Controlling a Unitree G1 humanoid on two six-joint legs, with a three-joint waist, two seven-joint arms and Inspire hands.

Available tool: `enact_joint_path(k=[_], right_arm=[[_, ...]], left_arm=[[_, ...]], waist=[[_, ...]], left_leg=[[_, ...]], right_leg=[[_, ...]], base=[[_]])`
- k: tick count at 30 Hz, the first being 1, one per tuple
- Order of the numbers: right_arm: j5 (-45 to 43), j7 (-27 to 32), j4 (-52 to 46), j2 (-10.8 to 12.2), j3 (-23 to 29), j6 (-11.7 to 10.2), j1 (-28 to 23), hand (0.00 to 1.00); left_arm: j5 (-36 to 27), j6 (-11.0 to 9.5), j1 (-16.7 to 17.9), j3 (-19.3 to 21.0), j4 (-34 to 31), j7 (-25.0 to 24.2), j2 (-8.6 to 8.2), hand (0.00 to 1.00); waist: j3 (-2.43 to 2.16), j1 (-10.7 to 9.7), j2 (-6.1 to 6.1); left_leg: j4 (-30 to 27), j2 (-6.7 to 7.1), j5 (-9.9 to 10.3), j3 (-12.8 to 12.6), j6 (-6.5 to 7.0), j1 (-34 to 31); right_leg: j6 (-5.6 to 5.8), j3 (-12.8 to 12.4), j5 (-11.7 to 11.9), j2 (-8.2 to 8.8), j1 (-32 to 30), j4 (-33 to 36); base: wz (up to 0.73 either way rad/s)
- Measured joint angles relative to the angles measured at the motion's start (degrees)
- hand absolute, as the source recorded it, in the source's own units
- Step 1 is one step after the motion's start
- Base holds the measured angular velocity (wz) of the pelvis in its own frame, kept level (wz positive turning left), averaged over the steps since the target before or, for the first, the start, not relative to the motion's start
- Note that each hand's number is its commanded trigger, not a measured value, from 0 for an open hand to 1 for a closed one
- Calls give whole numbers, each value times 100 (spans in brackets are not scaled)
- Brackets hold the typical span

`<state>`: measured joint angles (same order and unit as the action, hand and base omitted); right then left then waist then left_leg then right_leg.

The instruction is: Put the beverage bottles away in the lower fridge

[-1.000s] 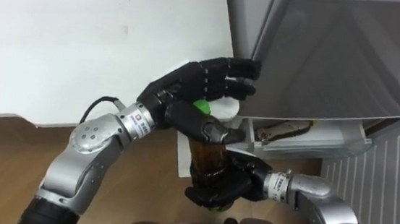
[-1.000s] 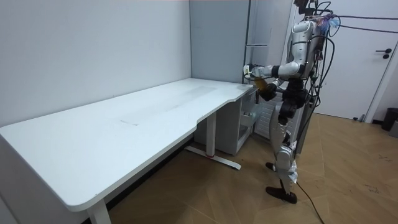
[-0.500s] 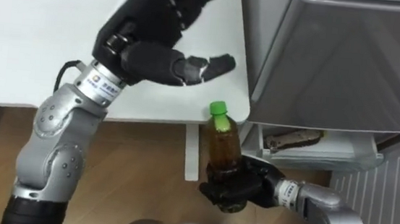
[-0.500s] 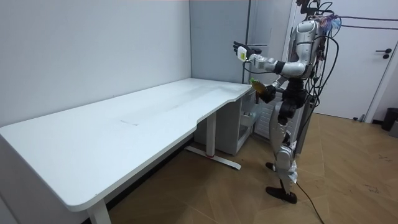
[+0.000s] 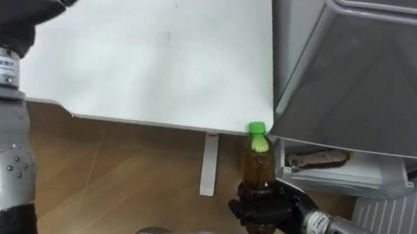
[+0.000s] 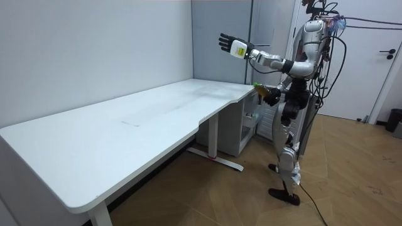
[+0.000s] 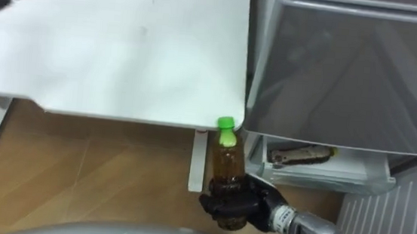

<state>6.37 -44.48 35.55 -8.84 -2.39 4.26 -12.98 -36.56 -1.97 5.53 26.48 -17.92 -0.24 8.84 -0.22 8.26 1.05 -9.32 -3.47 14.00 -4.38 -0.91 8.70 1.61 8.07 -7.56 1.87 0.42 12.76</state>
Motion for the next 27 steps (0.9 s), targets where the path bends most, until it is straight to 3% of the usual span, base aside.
enact_joint_path(k=[1,2,4,12,17,19,22,27], right_arm=[[-3,4,1,-1,5,0,-11,100],[7,21,8,1,36,-4,-47,100],[7,138,28,31,87,-95,-121,100],[210,437,184,50,86,-319,-287,100],[757,556,457,49,161,-496,-405,100],[1006,781,703,67,287,-394,-388,100],[1149,1151,1279,95,627,-223,-383,100],[1626,1459,1854,29,992,-302,-330,100]], left_arm=[[25,-30,3,65,48,121,0,0],[65,-94,8,168,205,372,0,0],[131,-111,88,332,484,926,-3,0],[117,-274,413,444,2002,2312,-166,0],[115,-303,547,295,2900,2770,-161,0],[120,-312,687,215,3388,2884,-152,0],[131,-347,777,125,4022,2991,-140,0],[118,-461,863,78,5025,3169,-132,0]], waist=[[-2,36,-3],[25,107,39],[10,171,37],[-21,257,25],[-29,218,-7],[-28,133,-17],[-19,164,-20],[-9,103,-28]], left_leg=[[1,0,0,0,0,12],[7,2,0,-10,0,64],[29,5,1,-10,1,87],[62,10,0,66,1,102],[75,14,0,125,2,109],[86,13,-1,145,2,159],[116,10,0,159,2,190],[170,8,1,156,2,199]], right_leg=[[1,-2,-1,0,14,-3],[1,-6,0,0,61,-18],[6,-5,-4,3,72,-16],[7,12,-4,1,101,-44],[20,69,10,5,179,-136],[29,98,17,-1,264,-220],[32,122,12,2,288,-232],[36,142,3,-3,283,-244]], base=[[0],[0],[0],[2],[6],[6],[3],[-1]])
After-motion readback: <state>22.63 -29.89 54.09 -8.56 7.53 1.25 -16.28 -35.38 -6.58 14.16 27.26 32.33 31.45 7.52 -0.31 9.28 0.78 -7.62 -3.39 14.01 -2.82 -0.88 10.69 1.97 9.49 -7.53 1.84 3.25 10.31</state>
